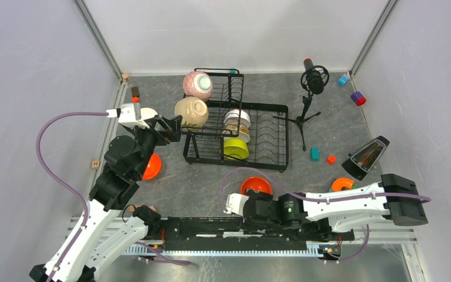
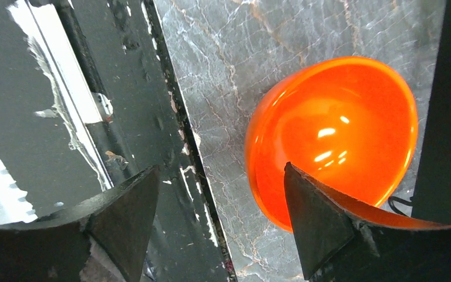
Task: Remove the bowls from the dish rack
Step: Place the bowl at the center of the board.
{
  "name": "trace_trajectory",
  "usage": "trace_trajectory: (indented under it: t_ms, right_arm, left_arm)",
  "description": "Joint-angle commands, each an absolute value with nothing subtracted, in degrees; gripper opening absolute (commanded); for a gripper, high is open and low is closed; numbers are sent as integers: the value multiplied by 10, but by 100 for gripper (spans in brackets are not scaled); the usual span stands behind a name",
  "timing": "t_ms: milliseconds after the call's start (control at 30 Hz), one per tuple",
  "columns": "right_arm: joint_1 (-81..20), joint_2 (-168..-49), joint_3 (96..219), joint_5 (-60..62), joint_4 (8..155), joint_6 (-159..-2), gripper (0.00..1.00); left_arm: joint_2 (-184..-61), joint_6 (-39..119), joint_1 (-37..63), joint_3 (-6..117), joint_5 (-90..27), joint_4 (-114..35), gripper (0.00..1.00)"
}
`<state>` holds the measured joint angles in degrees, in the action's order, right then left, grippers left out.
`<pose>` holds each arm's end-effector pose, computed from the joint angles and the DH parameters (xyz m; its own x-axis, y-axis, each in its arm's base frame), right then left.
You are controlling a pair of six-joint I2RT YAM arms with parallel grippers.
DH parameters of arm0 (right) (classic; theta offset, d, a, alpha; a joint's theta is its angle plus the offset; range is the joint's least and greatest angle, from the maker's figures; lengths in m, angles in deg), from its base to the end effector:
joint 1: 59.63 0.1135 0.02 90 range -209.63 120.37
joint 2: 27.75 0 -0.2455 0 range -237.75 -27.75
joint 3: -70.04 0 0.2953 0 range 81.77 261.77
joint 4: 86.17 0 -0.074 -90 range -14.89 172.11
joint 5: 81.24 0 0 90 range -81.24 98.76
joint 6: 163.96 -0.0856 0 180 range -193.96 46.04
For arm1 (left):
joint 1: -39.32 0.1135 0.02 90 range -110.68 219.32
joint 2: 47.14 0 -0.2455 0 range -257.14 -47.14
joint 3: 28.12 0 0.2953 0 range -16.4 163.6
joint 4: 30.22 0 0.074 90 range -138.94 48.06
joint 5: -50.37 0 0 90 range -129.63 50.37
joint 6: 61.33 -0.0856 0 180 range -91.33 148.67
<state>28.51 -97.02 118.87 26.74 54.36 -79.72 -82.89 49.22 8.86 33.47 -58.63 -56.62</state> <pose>0.0357 0.2867 0.1055 -0.1228 -0.8418 -0.5256 -0.9380 0.2714 -0.2154 0.2223 -0.0984 0.3841 -0.0776 -0.3394 -0.9374 0.1831 0.9194 -0.3480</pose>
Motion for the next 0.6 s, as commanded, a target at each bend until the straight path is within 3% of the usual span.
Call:
trace_trajectory:
  t_ms: [0, 300, 467, 567]
  right_arm:
    - [290, -926, 1218, 266, 538, -815, 87]
    - [288, -808, 1206, 414, 605, -862, 98]
    - [254, -757, 1190, 479, 675, -880, 98]
    - [176, -749, 1199, 464, 668, -906, 98]
  left_arm:
    - [-816, 477, 86, 336, -611, -576, 100]
    - [-792, 581, 86, 340, -674, -639, 100]
    - [-748, 551, 86, 333, -591, -676, 100]
    - [-747, 571, 86, 344, -548, -737, 100]
